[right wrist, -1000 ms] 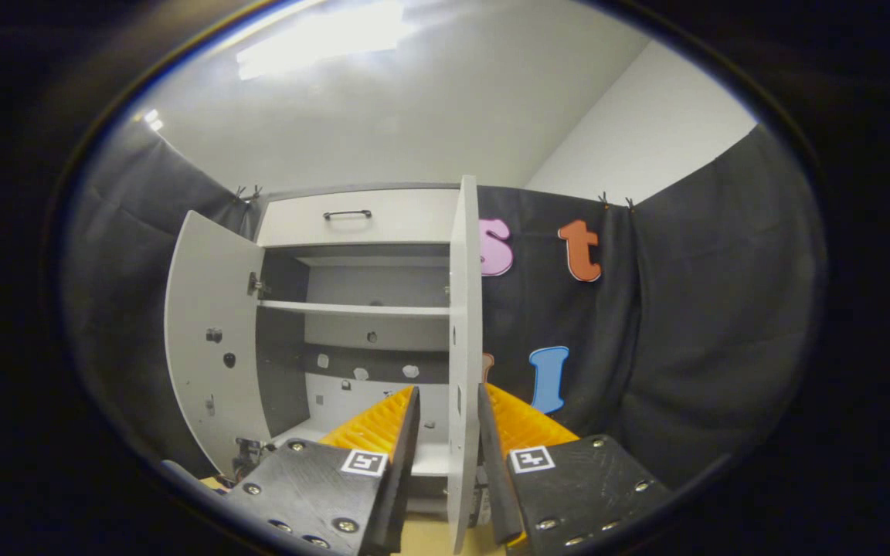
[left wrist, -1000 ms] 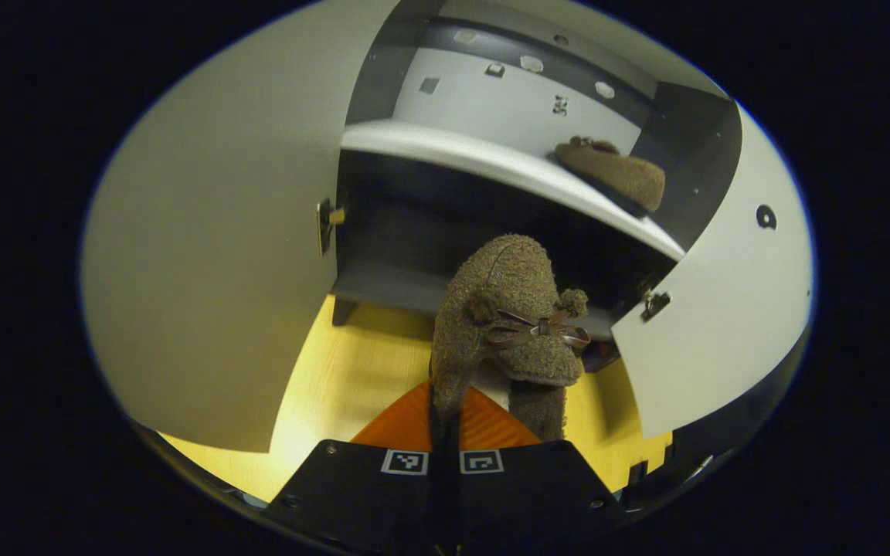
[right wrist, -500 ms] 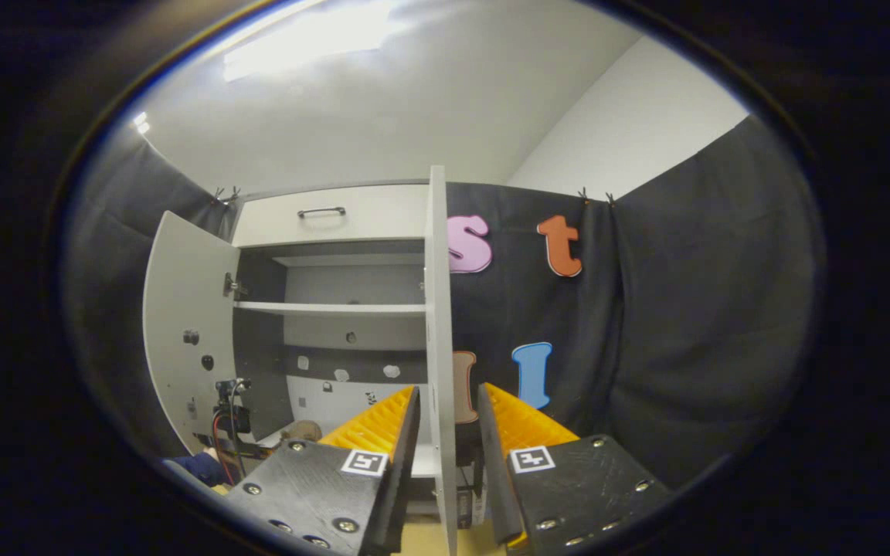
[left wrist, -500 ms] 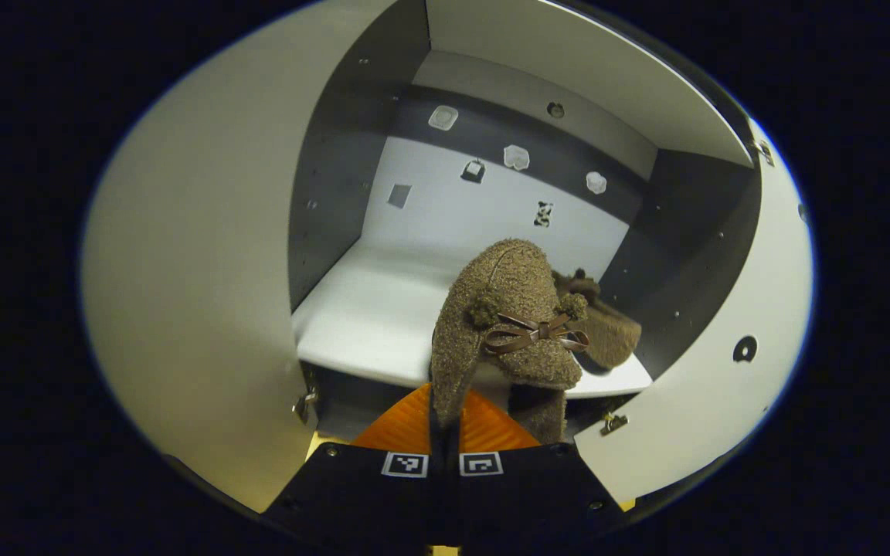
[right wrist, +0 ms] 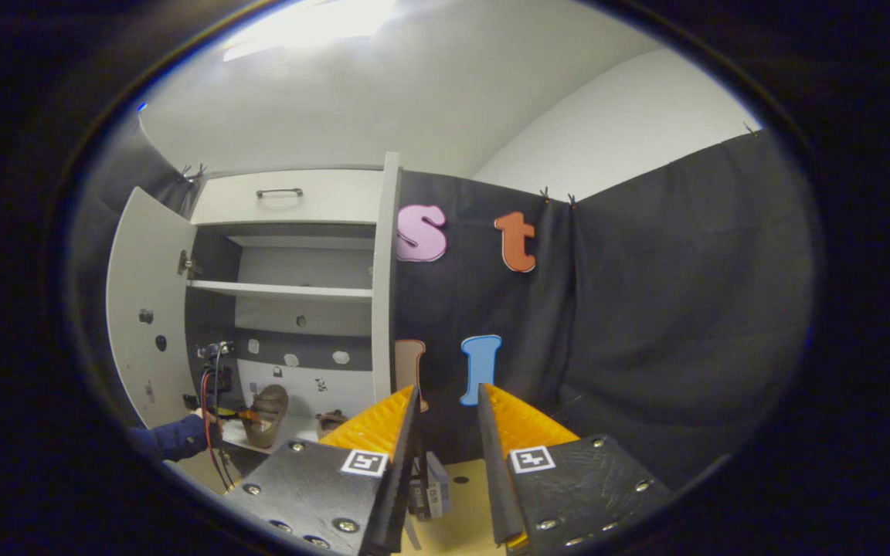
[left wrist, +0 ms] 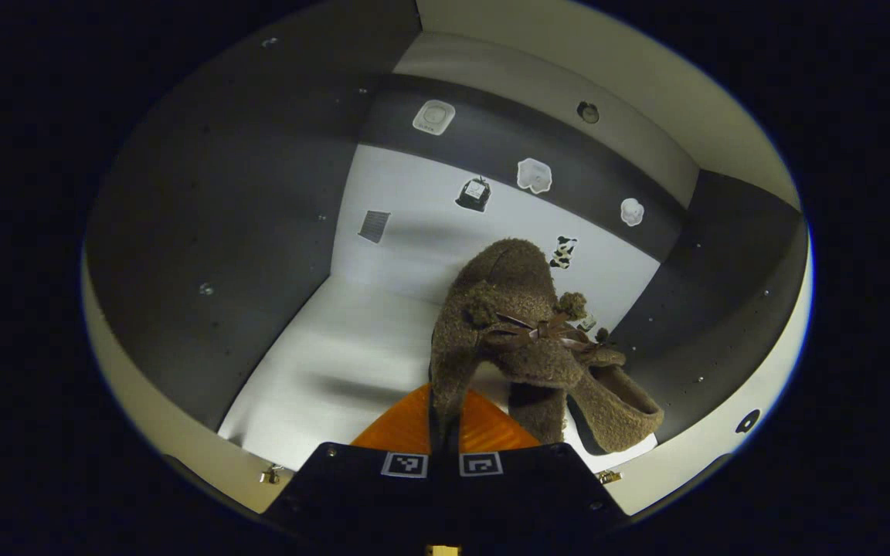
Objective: Grab one shoe with the right hand and put it into the shoe cabinet, grab the other shoe with the left hand and put it into the shoe cabinet; then close the right door with the right hand and the left door with the left hand.
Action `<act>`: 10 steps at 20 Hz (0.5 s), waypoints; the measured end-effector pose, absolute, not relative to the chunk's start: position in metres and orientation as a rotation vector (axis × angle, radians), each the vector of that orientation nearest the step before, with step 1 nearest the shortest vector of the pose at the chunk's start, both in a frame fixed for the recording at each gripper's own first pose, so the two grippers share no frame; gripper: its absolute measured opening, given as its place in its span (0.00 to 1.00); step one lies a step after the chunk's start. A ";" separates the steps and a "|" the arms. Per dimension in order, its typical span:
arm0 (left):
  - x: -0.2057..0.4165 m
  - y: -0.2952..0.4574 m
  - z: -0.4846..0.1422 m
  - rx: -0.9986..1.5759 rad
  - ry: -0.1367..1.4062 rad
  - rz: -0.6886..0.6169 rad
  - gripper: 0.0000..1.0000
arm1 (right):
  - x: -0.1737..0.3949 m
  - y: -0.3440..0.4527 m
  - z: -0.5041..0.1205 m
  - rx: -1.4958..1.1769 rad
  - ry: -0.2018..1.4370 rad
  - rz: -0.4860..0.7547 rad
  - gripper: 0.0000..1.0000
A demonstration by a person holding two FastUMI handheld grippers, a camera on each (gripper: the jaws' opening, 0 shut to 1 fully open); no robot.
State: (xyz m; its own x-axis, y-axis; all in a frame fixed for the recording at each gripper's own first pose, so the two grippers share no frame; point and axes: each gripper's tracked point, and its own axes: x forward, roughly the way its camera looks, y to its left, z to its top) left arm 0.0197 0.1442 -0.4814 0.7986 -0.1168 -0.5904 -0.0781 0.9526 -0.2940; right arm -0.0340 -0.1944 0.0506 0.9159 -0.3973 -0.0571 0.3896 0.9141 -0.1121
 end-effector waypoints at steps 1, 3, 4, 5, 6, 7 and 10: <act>0.025 0.144 -0.483 -0.321 0.654 -0.024 0.01 | -0.035 -0.197 0.047 -0.099 0.089 -0.416 0.40; 0.033 0.142 -0.486 -0.309 0.660 -0.026 0.00 | -0.039 -0.201 0.042 -0.101 0.104 -0.434 0.43; 0.034 0.141 -0.488 -0.300 0.668 -0.026 0.00 | -0.041 -0.202 0.040 -0.103 0.109 -0.440 0.43; 0.036 0.142 -0.490 -0.293 0.673 -0.023 0.01 | -0.043 -0.203 0.038 -0.103 0.113 -0.446 0.43; 0.039 0.144 -0.492 -0.288 0.677 -0.016 0.01 | -0.043 -0.204 0.035 -0.102 0.116 -0.449 0.43; 0.040 0.147 -0.497 -0.282 0.686 -0.007 0.00 | -0.044 -0.204 0.034 -0.098 0.119 -0.450 0.43; 0.043 0.156 -0.507 -0.252 0.717 0.009 0.01 | -0.045 -0.203 0.032 -0.085 0.121 -0.452 0.43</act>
State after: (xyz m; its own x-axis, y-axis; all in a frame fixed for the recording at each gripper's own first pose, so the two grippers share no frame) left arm 0.0425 0.1557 -0.5068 0.7552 -0.0778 -0.6508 -0.0944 0.9697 -0.2255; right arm -0.0451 -0.2029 0.0319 0.8927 -0.4401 -0.0974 0.4300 0.8962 -0.1089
